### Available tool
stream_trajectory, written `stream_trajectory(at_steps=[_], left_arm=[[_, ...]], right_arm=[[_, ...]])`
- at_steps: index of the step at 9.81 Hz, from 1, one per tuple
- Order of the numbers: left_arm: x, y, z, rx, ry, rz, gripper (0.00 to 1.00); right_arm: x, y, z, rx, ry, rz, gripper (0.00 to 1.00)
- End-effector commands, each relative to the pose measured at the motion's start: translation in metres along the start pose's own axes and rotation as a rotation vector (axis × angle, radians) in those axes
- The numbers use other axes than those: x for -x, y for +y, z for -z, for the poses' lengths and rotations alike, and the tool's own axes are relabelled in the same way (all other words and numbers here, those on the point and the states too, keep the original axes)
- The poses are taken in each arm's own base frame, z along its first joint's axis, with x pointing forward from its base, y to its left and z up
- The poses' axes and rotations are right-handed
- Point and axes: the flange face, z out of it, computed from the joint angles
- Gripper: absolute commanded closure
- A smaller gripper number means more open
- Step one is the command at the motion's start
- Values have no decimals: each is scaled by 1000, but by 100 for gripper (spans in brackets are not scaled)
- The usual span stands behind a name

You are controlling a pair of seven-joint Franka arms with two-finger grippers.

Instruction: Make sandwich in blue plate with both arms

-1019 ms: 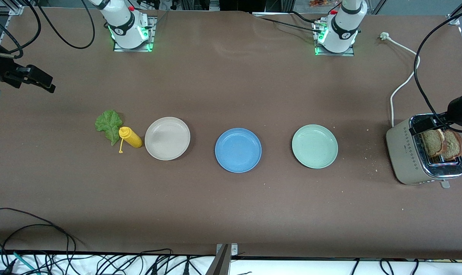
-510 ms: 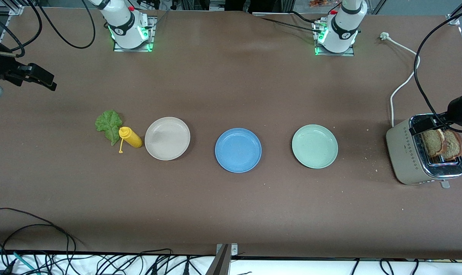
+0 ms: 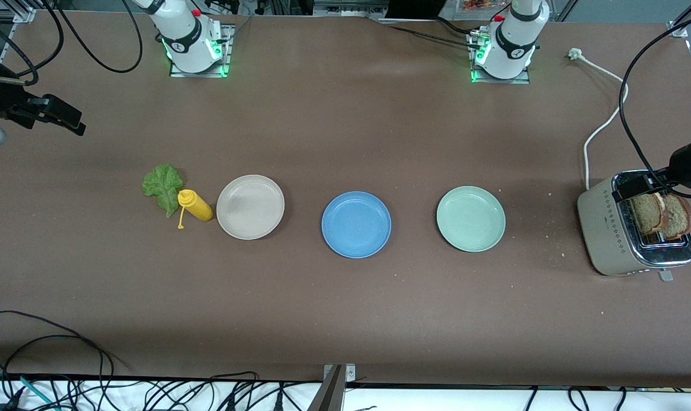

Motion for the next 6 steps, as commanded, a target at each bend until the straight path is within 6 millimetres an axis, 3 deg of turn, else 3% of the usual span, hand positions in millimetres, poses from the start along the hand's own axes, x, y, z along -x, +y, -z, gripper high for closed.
stream_trajectory(at_steps=[1, 6], left_arm=[[6, -1, 1, 17, -2, -16, 0], [5, -3, 0, 16, -5, -14, 0]], right_arm=[[6, -4, 6, 12, 3, 2, 0], [5, -5, 11, 13, 22, 5, 0]])
